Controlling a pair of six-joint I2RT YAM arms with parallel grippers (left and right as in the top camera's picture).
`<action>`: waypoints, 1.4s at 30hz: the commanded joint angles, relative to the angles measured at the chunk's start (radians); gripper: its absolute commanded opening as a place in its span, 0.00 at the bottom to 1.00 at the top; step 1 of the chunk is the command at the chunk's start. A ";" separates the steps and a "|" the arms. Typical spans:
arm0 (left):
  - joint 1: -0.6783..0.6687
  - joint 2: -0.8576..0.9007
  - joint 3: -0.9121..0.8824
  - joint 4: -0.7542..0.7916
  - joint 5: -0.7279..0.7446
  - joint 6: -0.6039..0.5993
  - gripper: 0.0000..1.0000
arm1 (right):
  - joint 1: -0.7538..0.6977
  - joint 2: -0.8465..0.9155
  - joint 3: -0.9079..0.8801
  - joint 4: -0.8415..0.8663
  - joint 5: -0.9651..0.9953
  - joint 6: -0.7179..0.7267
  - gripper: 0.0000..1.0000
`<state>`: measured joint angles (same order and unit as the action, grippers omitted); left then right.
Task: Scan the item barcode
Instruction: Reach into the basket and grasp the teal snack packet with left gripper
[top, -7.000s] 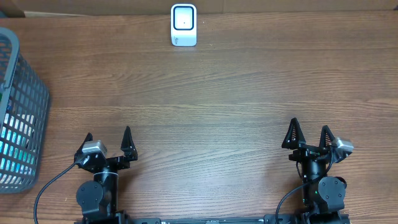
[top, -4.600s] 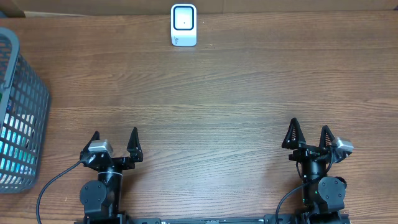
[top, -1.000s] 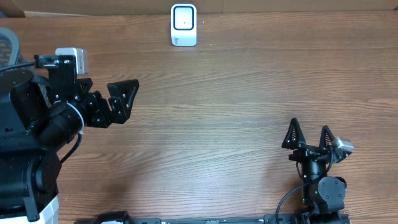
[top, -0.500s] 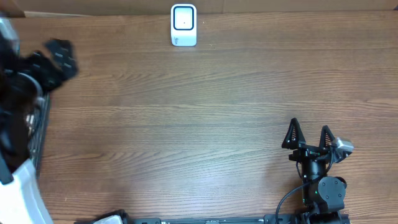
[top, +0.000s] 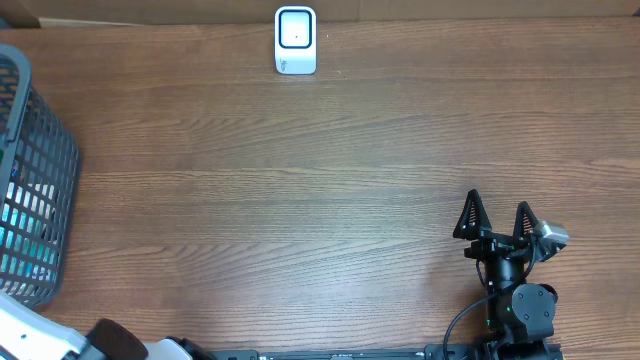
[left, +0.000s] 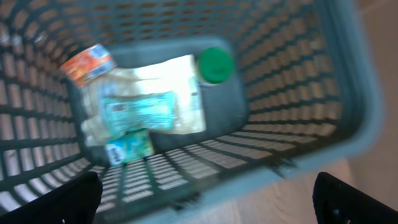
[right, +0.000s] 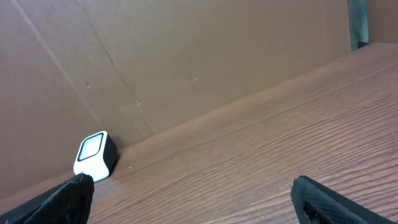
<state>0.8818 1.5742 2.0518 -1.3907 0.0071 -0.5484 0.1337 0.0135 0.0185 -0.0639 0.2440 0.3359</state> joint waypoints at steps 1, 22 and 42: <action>0.049 0.054 -0.013 -0.019 0.019 0.043 0.92 | 0.008 -0.011 -0.011 0.006 0.014 -0.008 1.00; 0.080 0.239 -0.259 0.209 -0.058 0.311 0.75 | 0.008 -0.011 -0.011 0.006 0.014 -0.008 1.00; 0.089 0.402 -0.501 0.483 -0.018 0.546 0.89 | 0.008 -0.011 -0.011 0.006 0.014 -0.008 1.00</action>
<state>0.9646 1.9385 1.5570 -0.9218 0.0093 -0.0399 0.1337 0.0135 0.0185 -0.0639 0.2440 0.3359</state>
